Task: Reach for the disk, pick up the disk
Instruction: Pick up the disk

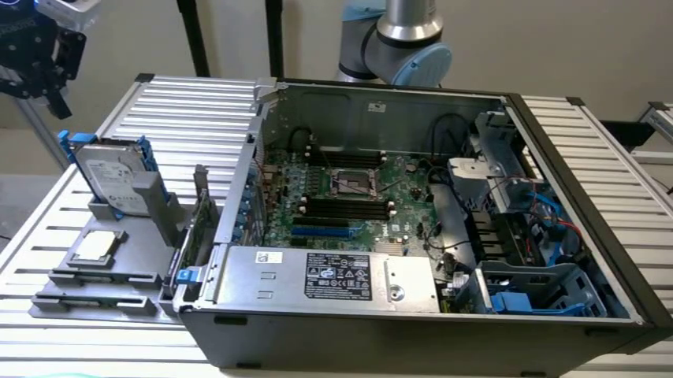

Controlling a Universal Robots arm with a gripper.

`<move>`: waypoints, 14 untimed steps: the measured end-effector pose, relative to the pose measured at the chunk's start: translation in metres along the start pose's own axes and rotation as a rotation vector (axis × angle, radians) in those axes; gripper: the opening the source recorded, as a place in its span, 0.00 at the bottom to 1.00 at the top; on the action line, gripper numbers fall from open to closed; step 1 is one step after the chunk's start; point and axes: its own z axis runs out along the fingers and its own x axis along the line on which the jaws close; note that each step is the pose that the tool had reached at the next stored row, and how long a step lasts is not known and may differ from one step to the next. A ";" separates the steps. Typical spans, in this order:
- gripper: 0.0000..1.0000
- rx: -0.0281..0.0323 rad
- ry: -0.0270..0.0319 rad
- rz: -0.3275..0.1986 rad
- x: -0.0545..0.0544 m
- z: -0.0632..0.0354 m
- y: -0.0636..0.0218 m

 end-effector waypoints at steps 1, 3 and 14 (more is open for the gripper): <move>0.11 -0.0001 0.0006 -0.016 0.000 0.0000 0.0000; 0.11 -0.0004 0.0016 -0.046 0.000 0.0000 -0.0001; 0.11 -0.0010 0.0055 -0.174 0.000 0.0000 -0.0005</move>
